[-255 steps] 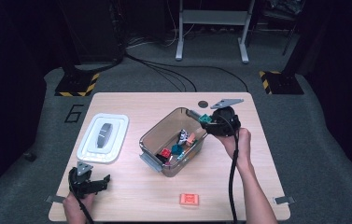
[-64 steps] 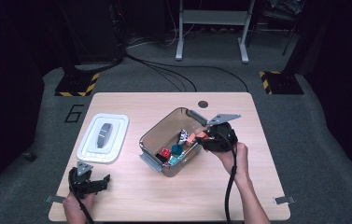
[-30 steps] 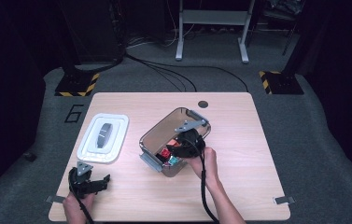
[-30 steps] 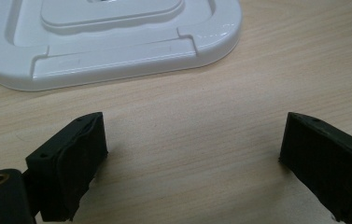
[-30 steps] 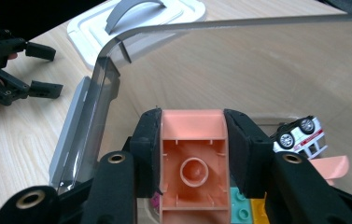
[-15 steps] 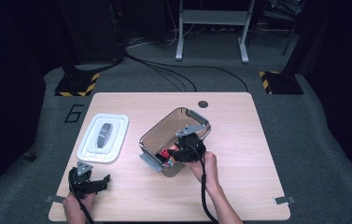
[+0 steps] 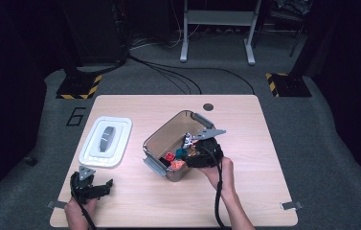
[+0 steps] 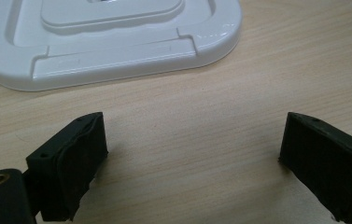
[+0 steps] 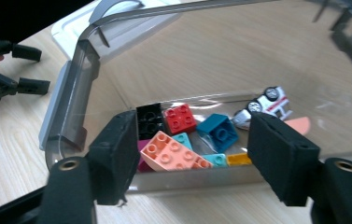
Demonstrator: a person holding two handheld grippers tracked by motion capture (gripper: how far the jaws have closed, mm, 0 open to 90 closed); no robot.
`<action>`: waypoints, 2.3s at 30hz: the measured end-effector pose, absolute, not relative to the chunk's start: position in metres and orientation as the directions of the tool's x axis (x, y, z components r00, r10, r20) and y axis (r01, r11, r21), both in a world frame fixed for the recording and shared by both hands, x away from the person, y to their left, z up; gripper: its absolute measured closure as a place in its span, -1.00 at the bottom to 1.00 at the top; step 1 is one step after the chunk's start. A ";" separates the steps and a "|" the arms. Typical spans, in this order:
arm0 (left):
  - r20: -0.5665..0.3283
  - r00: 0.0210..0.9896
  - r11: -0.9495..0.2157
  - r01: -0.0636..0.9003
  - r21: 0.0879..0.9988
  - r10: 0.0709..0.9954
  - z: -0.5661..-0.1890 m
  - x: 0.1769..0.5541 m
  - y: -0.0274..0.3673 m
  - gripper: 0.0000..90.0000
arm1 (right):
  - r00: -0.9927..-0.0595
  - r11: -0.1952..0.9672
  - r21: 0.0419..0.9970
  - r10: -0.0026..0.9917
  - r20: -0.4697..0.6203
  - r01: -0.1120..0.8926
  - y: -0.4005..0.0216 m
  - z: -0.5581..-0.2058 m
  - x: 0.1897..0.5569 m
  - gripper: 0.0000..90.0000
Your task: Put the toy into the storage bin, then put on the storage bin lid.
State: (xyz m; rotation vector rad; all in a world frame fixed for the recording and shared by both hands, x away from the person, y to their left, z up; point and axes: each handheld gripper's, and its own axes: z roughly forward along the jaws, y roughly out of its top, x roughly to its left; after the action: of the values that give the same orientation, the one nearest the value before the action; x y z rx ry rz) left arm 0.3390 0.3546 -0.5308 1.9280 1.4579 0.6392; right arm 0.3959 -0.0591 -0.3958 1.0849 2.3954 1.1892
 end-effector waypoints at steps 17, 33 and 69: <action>0.003 0.263 -0.179 0.649 0.739 0.965 -0.532 0.339 0.354 -0.84 | -0.610 0.317 0.789 0.787 0.091 0.526 -0.119 -0.414 0.378 -0.67; -0.001 0.262 -0.175 0.648 0.741 0.965 -0.532 0.339 0.354 -0.84 | -0.488 0.305 0.723 0.871 0.051 0.620 -0.160 -0.491 0.388 -0.88; -0.003 0.295 -0.200 0.656 0.728 0.956 -0.531 0.339 0.357 -0.93 | -0.445 0.311 0.716 0.895 0.000 0.625 -0.181 -0.529 0.404 -1.00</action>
State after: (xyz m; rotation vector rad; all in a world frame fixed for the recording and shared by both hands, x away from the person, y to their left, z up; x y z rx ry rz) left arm 0.3394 0.3569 -0.5314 1.9404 1.4341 0.6163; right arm 0.4036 -0.1805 -0.5293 1.3536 2.1844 0.9204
